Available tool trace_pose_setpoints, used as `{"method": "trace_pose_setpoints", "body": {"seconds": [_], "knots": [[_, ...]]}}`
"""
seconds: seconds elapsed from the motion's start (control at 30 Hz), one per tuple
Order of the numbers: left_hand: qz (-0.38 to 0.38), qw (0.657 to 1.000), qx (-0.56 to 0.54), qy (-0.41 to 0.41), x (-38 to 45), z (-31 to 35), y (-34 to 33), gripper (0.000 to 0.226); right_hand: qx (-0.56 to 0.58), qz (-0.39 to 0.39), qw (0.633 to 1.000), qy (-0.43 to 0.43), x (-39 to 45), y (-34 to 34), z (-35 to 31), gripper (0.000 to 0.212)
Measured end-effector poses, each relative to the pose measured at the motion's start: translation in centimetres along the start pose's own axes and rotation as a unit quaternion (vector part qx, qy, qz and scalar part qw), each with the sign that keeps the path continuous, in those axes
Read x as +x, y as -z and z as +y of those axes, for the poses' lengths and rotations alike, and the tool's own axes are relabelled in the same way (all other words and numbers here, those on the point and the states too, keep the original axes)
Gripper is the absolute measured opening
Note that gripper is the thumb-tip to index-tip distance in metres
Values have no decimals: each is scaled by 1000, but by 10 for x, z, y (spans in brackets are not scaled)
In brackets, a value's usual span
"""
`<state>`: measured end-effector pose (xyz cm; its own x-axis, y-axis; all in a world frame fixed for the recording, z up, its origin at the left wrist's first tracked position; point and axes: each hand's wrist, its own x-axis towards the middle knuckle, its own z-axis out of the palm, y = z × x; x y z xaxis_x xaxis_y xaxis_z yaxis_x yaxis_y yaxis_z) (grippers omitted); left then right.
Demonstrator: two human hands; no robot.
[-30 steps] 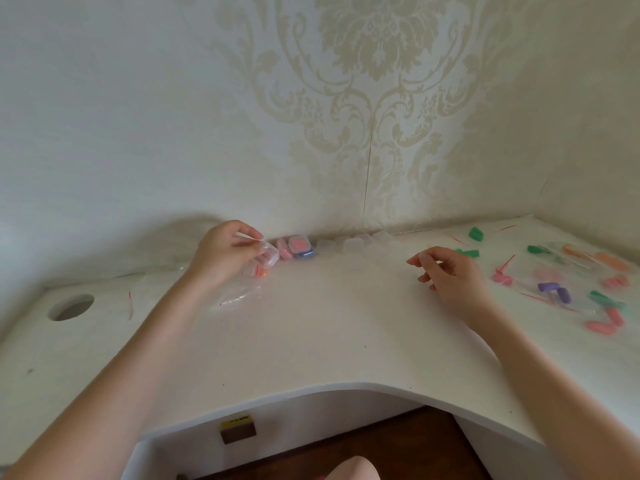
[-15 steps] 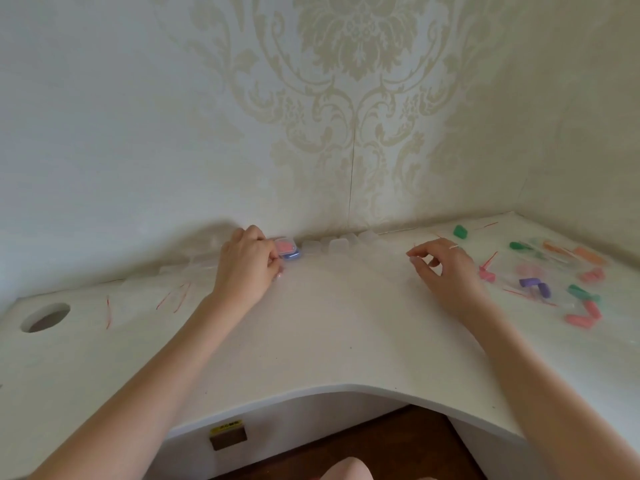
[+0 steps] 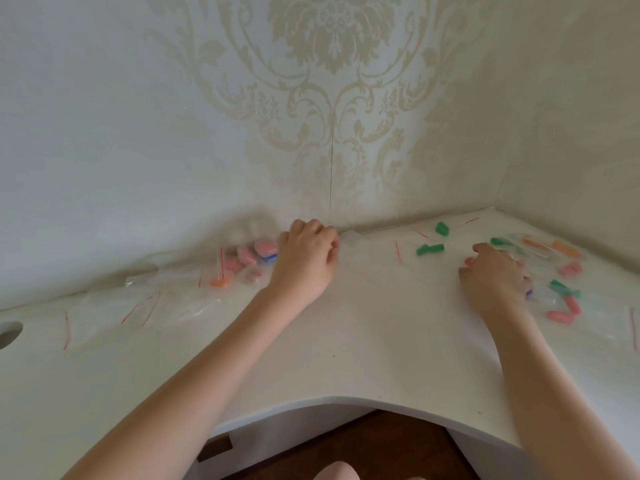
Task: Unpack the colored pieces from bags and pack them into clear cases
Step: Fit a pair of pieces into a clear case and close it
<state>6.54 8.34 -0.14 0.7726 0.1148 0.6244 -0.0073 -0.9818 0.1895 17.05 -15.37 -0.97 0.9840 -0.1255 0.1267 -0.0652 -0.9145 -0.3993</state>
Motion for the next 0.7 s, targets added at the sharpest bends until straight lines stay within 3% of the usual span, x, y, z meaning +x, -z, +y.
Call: {"method": "trace_pose_setpoints", "body": {"seconds": [0.1, 0.2, 0.3, 0.4, 0.5, 0.57, 0.63, 0.7], "knots": [[-8, 996, -94, -4, 4, 24, -17, 10, 99, 81, 992, 12, 6, 0, 7, 29], [-11, 977, -214, -2, -3, 29, -29, 10, 251, 161, 953, 54, 4, 4, 4, 25], [-24, 963, -269, 1, -9, 26, -35, 11, 301, 206, 925, 106, 4, 3, -4, 23], [-35, 938, -343, 43, -10, 31, -33, 12, 350, 197, 910, 106, 3, 1, -10, 12], [-40, 915, -395, 77, -10, 37, -32, 14, 381, 164, 902, 119, -5, 1, -15, 22], [-41, 903, -418, 92, -11, 38, -32, 13, 423, 151, 886, 113, -8, 2, -19, 16], [-41, 884, -451, 116, -11, 37, -32, 15, 548, 92, 828, 77, -9, 6, -24, 13], [-56, 847, -505, 156, -9, 37, -33, 33, 691, -25, 722, 36, -13, 10, -31, 16]]}}
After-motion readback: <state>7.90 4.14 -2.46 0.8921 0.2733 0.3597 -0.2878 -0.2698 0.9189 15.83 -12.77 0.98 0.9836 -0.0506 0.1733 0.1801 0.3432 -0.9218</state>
